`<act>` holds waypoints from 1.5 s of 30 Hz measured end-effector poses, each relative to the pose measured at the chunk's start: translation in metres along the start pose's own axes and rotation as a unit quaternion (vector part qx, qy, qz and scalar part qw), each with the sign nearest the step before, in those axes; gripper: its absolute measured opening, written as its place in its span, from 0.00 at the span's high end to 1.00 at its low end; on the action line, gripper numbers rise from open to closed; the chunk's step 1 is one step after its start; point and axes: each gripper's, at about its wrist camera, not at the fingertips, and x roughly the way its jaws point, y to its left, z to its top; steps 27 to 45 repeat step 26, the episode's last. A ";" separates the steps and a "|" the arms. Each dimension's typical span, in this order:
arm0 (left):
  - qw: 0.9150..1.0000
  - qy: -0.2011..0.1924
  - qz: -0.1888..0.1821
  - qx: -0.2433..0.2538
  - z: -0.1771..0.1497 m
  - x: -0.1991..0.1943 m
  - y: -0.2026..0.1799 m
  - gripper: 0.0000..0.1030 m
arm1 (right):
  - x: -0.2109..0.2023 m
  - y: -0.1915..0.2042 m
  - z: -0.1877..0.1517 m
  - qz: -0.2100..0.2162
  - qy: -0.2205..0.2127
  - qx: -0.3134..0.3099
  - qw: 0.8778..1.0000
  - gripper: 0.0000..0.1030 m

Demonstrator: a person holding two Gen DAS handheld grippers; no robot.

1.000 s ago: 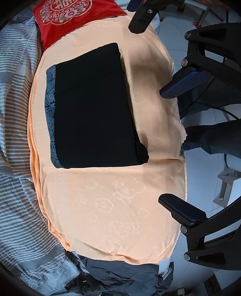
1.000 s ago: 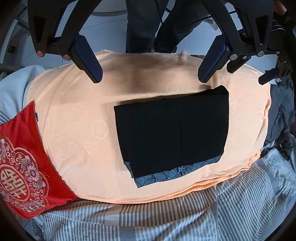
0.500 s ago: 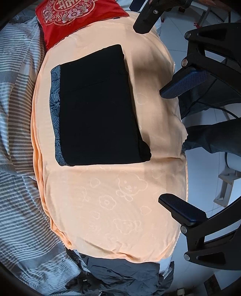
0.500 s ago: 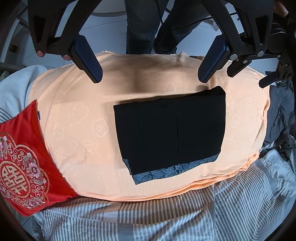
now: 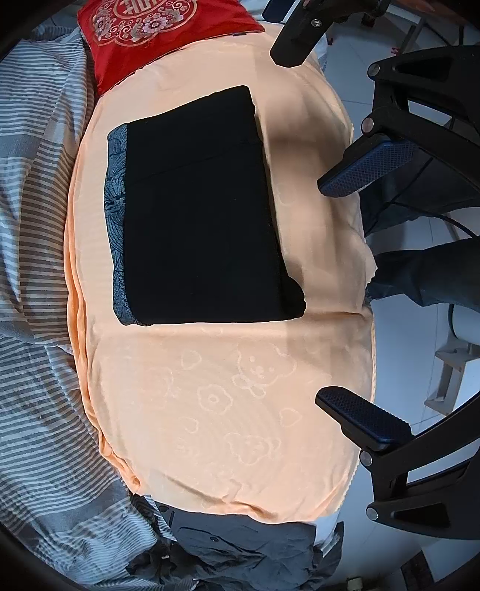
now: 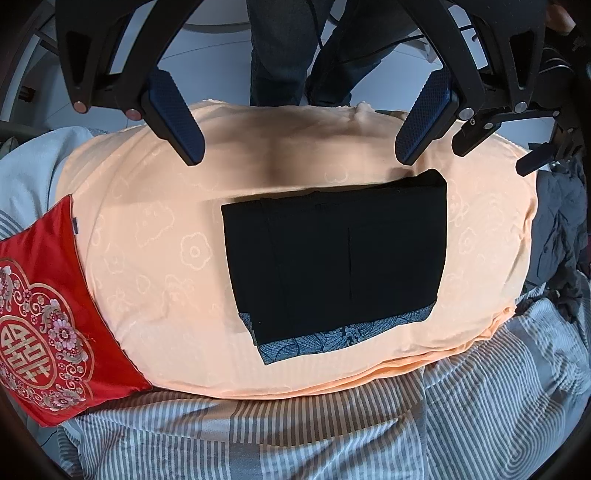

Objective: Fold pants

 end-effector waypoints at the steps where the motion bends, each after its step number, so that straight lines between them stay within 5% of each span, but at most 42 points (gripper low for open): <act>1: 1.000 0.000 0.000 0.000 0.000 0.000 0.000 0.00 | 0.000 0.000 0.000 0.000 0.000 0.000 1.000 0.00; 45: 1.000 -0.016 -0.015 -0.003 0.008 -0.003 -0.002 0.00 | 0.007 0.005 0.009 0.001 0.008 -0.015 1.000 0.00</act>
